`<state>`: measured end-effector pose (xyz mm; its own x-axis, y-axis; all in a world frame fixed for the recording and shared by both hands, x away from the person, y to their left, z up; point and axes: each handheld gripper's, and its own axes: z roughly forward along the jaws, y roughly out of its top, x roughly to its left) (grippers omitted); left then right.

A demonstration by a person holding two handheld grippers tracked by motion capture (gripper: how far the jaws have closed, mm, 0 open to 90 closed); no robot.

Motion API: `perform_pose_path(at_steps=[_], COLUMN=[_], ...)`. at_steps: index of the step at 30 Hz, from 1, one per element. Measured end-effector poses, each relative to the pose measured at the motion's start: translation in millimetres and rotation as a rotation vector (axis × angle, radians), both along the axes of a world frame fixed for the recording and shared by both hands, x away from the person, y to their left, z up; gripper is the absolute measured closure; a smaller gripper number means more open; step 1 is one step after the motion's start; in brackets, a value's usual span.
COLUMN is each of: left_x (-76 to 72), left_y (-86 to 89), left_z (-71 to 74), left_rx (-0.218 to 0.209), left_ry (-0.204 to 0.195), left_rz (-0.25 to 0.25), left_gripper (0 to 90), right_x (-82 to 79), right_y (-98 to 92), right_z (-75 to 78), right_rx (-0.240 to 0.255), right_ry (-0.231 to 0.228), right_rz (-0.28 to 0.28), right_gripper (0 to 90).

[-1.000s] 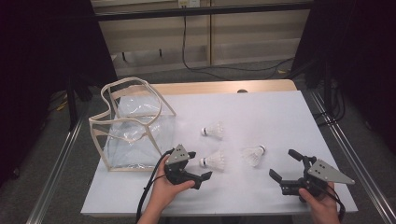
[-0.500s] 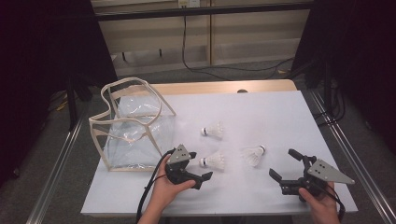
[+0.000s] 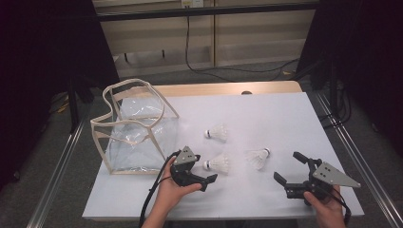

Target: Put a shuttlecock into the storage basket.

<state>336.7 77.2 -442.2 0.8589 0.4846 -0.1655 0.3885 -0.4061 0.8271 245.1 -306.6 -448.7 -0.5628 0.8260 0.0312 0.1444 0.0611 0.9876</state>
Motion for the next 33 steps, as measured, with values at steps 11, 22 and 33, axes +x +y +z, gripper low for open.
perform_pose_path(at_steps=[11, 22, 33], left_x=[5.1, 10.6, 13.0], left_y=[-6.8, -6.4, -5.7], left_z=[-1.5, -2.4, -2.2], left_rx=[0.048, 0.047, 0.069], left_ry=[0.004, 0.025, 0.040], left_rz=[-0.024, -0.026, -0.024], left_gripper=[8.3, 8.3, 9.4], right_x=[0.1, 0.1, 0.2], right_y=[-0.4, -0.3, -0.3], right_z=[-0.2, -0.1, -0.3], right_rx=[0.001, 0.001, 0.000], right_ry=[0.002, 0.000, 0.001], right_rz=[0.002, 0.004, 0.001], right_gripper=[0.6, 0.6, 0.6])
